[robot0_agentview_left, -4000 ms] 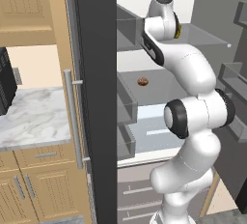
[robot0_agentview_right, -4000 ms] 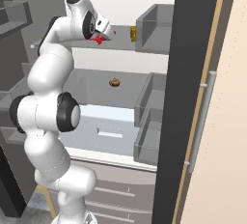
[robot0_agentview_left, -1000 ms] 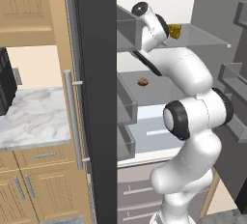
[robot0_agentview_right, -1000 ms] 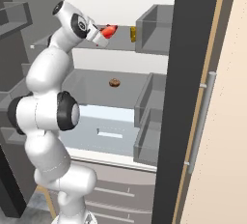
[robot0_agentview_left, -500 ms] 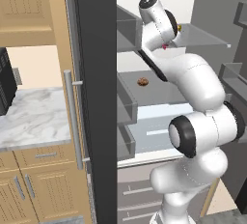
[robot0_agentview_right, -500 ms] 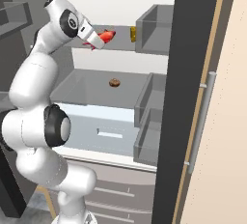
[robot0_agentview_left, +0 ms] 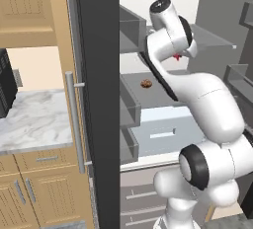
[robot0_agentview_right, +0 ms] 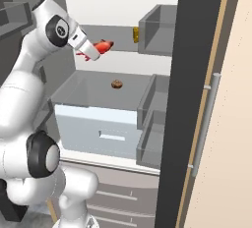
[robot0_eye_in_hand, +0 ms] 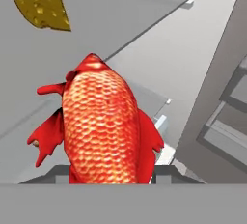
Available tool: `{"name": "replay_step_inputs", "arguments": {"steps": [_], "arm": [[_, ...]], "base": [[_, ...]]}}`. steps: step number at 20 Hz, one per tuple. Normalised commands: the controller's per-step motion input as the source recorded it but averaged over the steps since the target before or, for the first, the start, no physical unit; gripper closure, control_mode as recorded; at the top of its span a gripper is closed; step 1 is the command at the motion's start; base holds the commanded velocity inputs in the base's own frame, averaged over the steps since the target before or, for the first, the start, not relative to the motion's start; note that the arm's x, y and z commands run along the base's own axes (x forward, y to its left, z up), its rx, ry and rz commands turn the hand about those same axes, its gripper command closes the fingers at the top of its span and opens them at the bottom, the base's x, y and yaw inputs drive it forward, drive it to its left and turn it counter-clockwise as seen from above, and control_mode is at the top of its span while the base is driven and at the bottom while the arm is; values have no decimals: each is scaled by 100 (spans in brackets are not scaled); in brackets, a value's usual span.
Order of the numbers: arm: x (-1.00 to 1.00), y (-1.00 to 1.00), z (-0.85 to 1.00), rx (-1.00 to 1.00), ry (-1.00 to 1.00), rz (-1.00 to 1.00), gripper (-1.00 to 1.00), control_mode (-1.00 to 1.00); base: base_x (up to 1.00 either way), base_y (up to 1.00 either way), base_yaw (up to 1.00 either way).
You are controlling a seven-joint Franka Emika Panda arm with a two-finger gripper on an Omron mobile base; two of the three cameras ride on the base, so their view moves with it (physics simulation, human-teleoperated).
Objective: Take the cheese, fish, and mushroom from the fridge and place them on the plate on the dining counter to create an appetizer plate.
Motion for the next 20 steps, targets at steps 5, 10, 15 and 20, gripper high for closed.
{"name": "replay_step_inputs", "arguments": {"steps": [5, 10, 15, 20], "arm": [[-53, -16, -25, 0, -10, 3, 100, -100], [-47, -30, -2, 0, -1, 7, 100, -100], [-22, -10, -6, 0, 0, 6, 100, 100], [0, 0, 0, 0, 0, 0, 100, 100]], "base": [[0, 0, 0], [0, 0, 0], [-19, -6, 6], [-63, -14, 21]]}}
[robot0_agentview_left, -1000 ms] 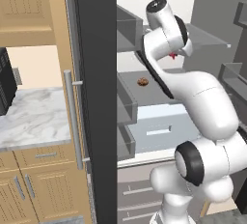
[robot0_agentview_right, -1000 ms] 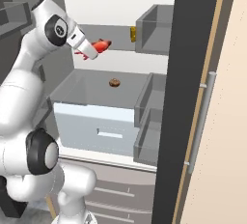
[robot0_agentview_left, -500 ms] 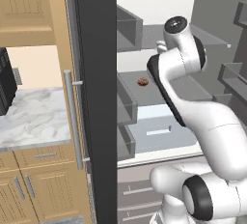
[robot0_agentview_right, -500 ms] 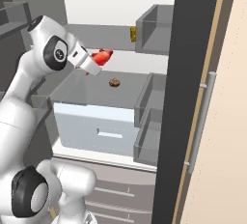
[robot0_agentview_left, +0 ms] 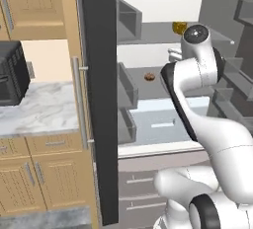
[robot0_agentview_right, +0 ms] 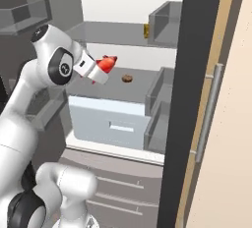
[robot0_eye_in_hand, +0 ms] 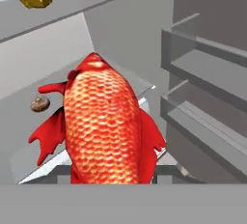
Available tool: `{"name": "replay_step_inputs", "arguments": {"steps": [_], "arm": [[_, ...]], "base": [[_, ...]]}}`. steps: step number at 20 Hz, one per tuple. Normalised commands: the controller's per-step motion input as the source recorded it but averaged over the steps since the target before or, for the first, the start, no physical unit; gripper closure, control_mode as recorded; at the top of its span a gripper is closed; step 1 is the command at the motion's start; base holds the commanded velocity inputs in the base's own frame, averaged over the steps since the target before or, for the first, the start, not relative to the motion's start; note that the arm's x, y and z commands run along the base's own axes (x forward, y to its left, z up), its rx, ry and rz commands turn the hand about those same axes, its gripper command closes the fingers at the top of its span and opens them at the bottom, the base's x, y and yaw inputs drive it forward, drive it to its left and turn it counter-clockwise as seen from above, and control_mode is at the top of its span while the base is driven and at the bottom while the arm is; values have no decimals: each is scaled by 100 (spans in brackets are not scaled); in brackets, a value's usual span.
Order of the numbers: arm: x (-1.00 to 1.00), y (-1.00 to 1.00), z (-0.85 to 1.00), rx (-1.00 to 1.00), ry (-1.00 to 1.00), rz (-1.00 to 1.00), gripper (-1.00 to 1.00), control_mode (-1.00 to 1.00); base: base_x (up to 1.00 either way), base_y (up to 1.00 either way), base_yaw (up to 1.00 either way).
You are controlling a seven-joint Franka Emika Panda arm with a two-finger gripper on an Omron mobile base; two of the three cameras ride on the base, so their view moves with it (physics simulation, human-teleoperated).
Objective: Take the cheese, fish, and mushroom from the fridge and place them on the plate on the dining counter to create an appetizer plate.
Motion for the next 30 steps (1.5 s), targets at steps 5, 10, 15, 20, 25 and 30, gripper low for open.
{"name": "replay_step_inputs", "arguments": {"steps": [5, 10, 15, 20, 25, 30], "arm": [[0, 0, 0, 0, 0, 0, 100, 100], [0, 0, 0, 0, 0, 0, 100, 100], [0, 0, 0, 0, 0, 0, 100, 100], [0, 0, 0, 0, 0, 0, 100, 100], [0, 0, 0, 0, 0, 0, 100, 100], [0, 0, 0, 0, 0, 0, 100, 100]], "base": [[-72, -5, 31], [-100, -13, 33], [-98, -5, 36], [-82, 0, 43], [-28, 8, 59], [0, 9, 83]]}}
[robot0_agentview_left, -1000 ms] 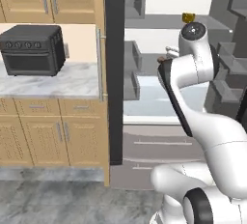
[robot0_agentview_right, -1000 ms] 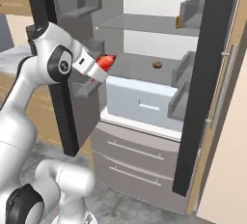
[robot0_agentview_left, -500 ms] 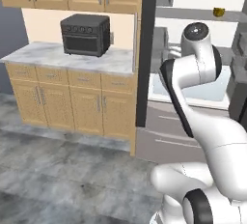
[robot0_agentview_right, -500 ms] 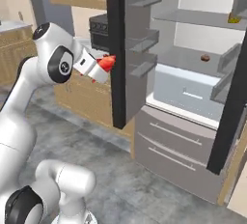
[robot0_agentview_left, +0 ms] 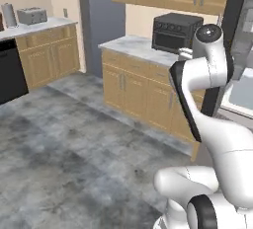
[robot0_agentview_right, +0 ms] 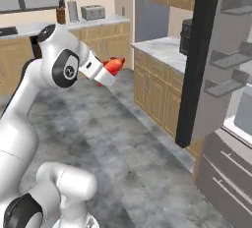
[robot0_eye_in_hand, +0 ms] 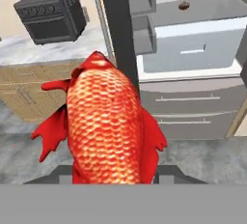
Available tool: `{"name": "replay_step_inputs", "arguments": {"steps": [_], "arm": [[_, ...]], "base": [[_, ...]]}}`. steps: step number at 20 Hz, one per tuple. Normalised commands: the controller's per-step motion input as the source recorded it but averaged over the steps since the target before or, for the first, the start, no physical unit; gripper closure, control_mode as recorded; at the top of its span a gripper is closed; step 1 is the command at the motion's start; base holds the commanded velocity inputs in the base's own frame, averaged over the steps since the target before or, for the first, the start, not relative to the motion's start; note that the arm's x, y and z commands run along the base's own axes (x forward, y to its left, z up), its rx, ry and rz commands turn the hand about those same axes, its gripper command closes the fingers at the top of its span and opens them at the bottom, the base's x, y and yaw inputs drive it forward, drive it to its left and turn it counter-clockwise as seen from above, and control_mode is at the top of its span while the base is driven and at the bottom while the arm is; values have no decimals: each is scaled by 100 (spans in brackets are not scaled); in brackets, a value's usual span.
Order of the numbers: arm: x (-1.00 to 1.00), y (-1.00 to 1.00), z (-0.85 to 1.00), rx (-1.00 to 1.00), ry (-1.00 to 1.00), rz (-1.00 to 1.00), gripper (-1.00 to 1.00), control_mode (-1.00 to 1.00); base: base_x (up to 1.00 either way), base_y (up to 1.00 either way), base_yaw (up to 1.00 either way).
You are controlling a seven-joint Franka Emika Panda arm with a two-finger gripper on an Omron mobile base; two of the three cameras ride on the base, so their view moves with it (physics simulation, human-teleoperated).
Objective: Take the cheese, fish, and mushroom from the fridge and place them on the plate on the dining counter to create an appetizer plate.
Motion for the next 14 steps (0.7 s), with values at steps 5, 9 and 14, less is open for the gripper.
{"name": "replay_step_inputs", "arguments": {"steps": [5, 9, 14], "arm": [[0, 0, 0, 0, 0, 0, 100, 100], [0, 0, 0, 0, 0, 0, 100, 100], [0, 0, 0, 0, 0, 0, 100, 100]], "base": [[12, 4, 87], [52, 1, 75], [97, -8, 57]]}}
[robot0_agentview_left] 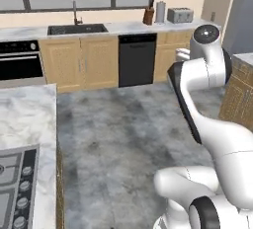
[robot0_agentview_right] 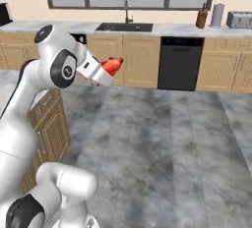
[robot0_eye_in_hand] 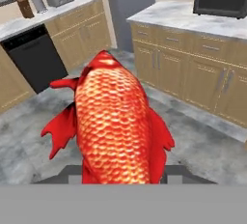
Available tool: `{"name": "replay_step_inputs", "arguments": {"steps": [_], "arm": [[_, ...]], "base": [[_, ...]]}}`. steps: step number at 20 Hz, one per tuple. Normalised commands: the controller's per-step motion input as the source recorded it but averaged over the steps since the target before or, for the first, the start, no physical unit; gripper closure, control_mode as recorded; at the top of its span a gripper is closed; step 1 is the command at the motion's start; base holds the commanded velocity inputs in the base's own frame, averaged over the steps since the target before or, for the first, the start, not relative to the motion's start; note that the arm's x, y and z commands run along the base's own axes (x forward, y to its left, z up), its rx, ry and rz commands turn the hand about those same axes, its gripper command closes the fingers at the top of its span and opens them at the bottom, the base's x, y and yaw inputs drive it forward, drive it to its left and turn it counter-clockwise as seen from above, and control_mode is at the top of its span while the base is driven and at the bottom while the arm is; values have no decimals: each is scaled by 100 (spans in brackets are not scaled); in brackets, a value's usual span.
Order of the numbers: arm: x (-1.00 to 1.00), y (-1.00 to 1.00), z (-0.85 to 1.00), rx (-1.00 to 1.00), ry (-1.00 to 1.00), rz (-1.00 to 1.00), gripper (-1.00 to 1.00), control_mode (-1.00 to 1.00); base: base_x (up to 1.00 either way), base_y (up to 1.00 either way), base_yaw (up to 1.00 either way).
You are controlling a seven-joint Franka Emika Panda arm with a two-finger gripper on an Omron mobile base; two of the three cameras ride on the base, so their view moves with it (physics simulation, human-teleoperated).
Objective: Take the cheese, fish, and mushroom from the fridge and place them on the plate on the dining counter to create an appetizer plate.
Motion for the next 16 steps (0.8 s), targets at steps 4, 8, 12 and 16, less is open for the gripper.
{"name": "replay_step_inputs", "arguments": {"steps": [4, 8, 12, 16], "arm": [[0, 0, 0, 0, 0, 0, 100, 100], [0, 0, 0, 0, 0, 0, 100, 100], [0, 0, 0, 0, 0, 0, 100, 100], [0, 0, 0, 0, 0, 0, 100, 100]], "base": [[100, -29, 35], [100, -39, 34], [100, -42, 40], [100, -64, 41]]}}
